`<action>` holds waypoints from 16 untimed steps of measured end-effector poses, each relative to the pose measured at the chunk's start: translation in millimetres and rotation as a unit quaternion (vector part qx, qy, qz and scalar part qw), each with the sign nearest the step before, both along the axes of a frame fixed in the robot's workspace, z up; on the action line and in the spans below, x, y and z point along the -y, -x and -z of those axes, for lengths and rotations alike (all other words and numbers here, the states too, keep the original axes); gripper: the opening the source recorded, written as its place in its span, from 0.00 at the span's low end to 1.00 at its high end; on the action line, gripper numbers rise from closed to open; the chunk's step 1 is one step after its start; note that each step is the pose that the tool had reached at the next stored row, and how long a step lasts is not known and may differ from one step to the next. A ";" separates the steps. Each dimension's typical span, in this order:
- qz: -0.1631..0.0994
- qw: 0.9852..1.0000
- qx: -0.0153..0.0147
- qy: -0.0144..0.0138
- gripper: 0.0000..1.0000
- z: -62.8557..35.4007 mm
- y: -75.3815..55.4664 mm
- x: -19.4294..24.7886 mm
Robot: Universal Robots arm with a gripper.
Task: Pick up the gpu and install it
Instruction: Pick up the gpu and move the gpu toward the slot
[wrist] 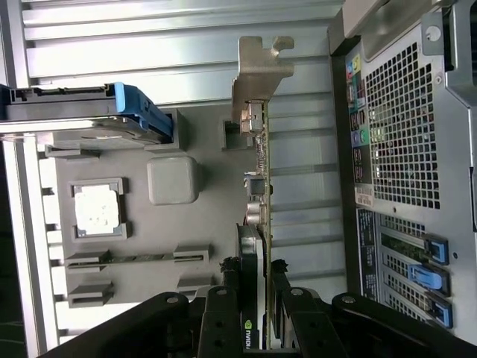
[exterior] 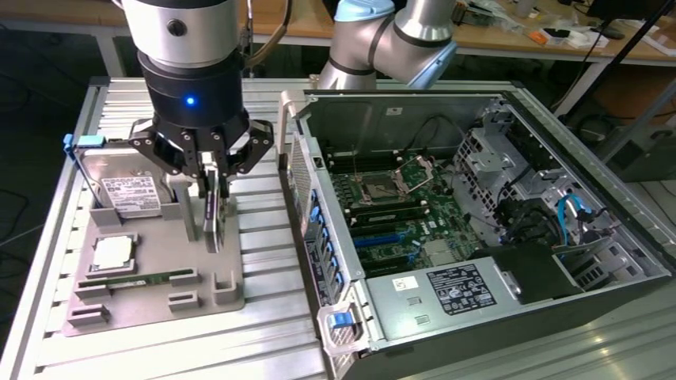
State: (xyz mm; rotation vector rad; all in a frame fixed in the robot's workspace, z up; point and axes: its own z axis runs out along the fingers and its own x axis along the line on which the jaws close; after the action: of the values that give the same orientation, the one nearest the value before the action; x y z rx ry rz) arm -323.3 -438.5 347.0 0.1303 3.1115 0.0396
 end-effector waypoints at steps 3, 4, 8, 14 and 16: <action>0.000 1.000 0.000 0.000 0.27 -1.4 0.0 0.0; 0.000 1.000 0.000 0.000 0.27 -2.2 0.0 0.0; 0.000 1.000 0.000 0.001 0.27 -6.2 0.0 0.0; 0.000 1.000 0.000 0.001 0.27 -14.5 0.0 0.0; 0.000 1.000 0.000 0.001 0.27 -17.1 0.0 0.0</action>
State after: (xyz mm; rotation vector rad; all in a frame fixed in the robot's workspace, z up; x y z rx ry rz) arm -323.3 -438.5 364.1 0.1302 3.1114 0.0349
